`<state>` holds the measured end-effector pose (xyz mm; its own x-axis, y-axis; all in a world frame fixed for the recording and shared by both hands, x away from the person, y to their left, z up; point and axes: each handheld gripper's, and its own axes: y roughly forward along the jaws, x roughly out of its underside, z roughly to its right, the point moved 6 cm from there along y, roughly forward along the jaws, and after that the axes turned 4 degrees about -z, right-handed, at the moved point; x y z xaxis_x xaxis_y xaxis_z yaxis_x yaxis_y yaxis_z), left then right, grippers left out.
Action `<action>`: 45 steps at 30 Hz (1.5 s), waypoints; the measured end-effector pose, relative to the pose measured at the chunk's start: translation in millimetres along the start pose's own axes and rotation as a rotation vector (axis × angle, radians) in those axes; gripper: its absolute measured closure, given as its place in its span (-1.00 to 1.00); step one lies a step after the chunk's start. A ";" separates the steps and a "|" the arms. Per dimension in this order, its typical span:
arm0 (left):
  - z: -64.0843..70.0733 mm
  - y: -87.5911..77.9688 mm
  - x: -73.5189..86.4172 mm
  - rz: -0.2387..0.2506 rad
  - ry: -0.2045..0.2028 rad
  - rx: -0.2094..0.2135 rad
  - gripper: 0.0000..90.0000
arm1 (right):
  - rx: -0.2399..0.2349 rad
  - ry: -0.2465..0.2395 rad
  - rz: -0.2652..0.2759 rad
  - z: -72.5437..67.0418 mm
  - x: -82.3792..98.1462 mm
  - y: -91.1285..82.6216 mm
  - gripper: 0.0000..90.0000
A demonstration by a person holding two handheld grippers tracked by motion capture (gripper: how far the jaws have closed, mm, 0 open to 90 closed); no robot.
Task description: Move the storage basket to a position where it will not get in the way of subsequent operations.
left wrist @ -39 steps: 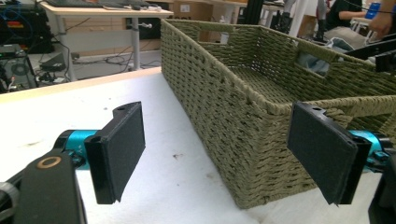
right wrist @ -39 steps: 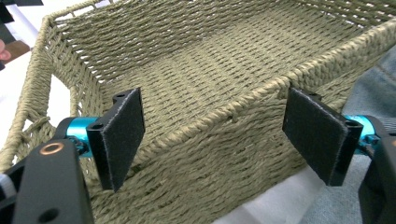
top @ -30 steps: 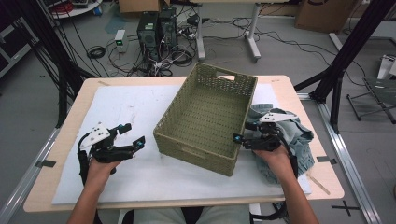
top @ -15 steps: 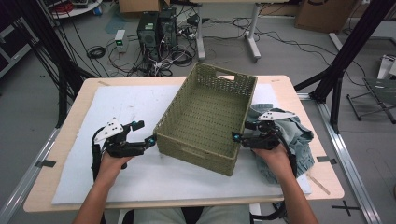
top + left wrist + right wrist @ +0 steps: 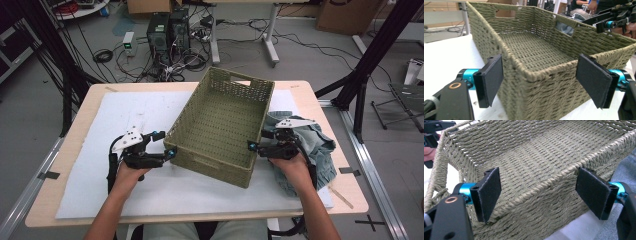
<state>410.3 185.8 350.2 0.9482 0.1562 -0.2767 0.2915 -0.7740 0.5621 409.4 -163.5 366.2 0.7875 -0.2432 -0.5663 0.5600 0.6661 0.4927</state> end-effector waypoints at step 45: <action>-10.1 -42.1 7.5 -0.013 -0.053 -0.158 -0.50 | 0.004 0.002 0.010 -8.7 -47.8 50.1 -0.55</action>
<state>406.4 225.7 332.3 0.9374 0.1298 -0.3233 0.3240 -0.6655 0.6724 397.6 -112.4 412.2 0.7926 -0.2353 -0.5625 0.5532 0.6655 0.5010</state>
